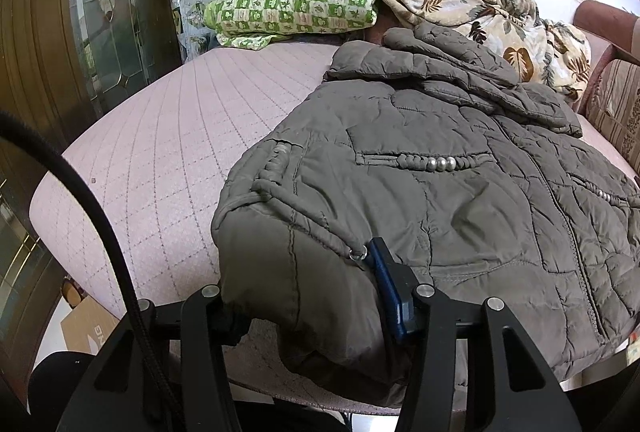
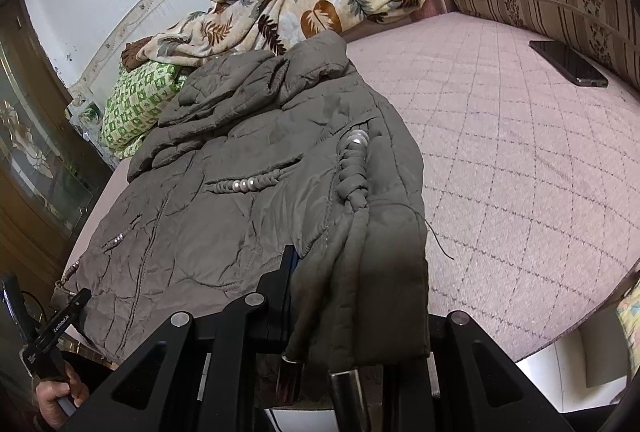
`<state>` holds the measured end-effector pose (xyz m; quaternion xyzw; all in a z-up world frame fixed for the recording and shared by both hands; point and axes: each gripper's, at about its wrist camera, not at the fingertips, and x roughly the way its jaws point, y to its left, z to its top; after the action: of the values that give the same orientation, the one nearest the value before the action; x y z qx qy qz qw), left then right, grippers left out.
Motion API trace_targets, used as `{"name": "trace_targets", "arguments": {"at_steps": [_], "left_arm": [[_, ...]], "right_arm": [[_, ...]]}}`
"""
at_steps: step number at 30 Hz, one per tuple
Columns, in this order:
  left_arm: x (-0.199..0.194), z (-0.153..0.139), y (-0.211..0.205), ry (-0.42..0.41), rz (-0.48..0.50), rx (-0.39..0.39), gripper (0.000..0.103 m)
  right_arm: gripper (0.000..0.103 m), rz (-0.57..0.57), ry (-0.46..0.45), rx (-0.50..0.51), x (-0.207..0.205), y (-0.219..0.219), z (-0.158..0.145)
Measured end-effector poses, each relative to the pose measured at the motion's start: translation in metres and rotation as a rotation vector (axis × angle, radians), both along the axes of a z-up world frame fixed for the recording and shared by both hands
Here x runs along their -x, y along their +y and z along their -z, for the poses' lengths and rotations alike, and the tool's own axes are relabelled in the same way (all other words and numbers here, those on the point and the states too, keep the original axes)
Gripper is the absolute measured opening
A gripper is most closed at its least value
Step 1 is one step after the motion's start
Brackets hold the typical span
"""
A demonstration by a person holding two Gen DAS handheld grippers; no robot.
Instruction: Fold large clothes
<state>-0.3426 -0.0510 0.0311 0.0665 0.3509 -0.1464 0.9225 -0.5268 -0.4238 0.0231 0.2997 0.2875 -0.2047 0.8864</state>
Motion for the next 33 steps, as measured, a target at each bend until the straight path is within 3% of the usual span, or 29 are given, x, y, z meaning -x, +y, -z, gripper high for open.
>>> {"name": "trace_targets", "arguments": {"at_steps": [7, 16, 33], "left_arm": [[0.004, -0.006, 0.000, -0.031, 0.009, 0.004, 0.046], [0.015, -0.032, 0.008, -0.115, 0.022, 0.027, 0.036], [0.008, -0.084, 0.033, -0.173, 0.040, 0.118, 0.036]], "right_arm": [[0.019, 0.014, -0.026, 0.034, 0.003, 0.004, -0.009], [0.015, 0.032, -0.130, 0.083, 0.019, 0.013, -0.039], [0.014, 0.004, -0.242, 0.106, 0.036, 0.017, -0.100]]}}
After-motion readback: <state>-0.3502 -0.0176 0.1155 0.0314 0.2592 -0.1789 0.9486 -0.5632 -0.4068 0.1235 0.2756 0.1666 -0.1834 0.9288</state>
